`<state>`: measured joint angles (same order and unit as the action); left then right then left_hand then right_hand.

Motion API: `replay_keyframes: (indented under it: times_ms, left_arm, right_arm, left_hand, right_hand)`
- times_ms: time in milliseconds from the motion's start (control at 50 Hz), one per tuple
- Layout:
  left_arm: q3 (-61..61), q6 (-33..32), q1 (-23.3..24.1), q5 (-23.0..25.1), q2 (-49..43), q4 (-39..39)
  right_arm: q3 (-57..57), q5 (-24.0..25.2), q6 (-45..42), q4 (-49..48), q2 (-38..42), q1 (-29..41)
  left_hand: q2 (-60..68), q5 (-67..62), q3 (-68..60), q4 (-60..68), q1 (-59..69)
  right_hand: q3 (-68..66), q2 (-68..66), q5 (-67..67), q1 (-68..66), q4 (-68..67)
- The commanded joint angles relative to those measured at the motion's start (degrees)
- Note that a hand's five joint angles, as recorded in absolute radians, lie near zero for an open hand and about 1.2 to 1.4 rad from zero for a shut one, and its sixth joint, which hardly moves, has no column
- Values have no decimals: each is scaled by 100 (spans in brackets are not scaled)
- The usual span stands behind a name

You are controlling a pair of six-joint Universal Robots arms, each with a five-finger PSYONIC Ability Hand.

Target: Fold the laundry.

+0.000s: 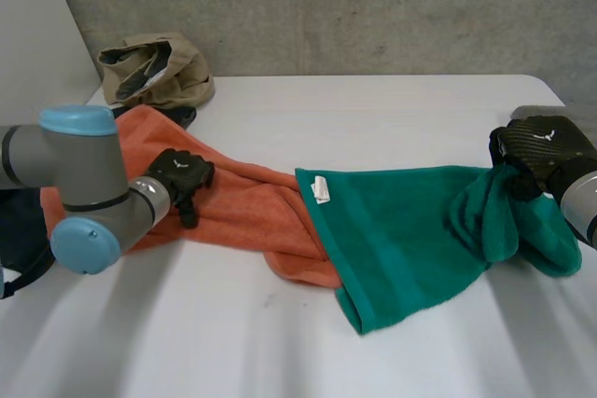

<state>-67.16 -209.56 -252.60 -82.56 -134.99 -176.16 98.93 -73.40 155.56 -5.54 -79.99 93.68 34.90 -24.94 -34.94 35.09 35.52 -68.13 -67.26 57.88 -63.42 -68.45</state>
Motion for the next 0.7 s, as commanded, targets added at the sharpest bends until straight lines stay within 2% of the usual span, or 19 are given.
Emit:
replay_keyframes:
  times_ms: [20,120,200,220,300,420,520,560,620,700]
  left_arm:
    - [159,-94,-17,-189,-46,-50]
    - [299,116,-61,-795,525,-471]
    - [712,371,-508,-1542,903,-1261]
    - [939,450,-779,-1848,1026,-1472]
    - [1510,757,-1360,-2220,1150,-1457]
    - [2048,1084,-1766,-2089,1045,-1088]
    - [1996,1110,-1723,-1492,755,-604]
    - [1768,1101,-1661,-1070,711,-455]
    - [1400,1084,-1617,-666,824,-367]
    - [732,1145,-1538,-586,1220,-340]
  right_arm:
    - [12,-25,-17,-26,-34,-8]
    - [12,-16,-17,-53,-105,-8]
    - [21,10,18,-53,-140,36]
    - [21,10,18,-44,-131,80]
    - [82,1,-17,-53,-122,238]
    - [127,-25,-17,-53,-105,405]
    - [127,-16,-26,-27,-114,519]
    - [127,-16,-26,-18,-140,572]
    - [127,10,-26,-9,-149,625]
    - [109,10,-26,17,-219,713]
  left_hand:
    - [4510,-4506,-4506,4491,4448]
    - [4510,-4506,-4506,4491,4448]
    - [4510,-4506,-4506,4491,4448]
    - [4510,-4506,-4506,4491,4448]
    - [4510,-4506,-4506,4491,4448]
    - [4510,-4506,-4506,4491,4448]
    - [4510,-4506,-4506,4491,4448]
    - [978,-974,-974,959,916]
    - [-2490,2494,2494,-2509,-2552]
    - [-2490,2494,2494,-2509,-2552]
  right_hand:
    - [-1187,-1274,1212,-1658,-1155]
    - [-1187,-1274,1212,-1658,-1155]
    - [-1187,-1274,1212,-1658,-1155]
    - [-1187,-1274,1212,-1658,-1155]
    - [-1187,-1274,1212,-1658,-1155]
    - [-1187,-1274,1212,-1658,-1155]
    - [-1187,-1274,1212,-1658,-1155]
    - [-1187,-1274,1212,-1658,-1155]
    - [-1187,-1274,1212,-1658,-1155]
    - [-1187,-1274,1212,-1658,-1155]
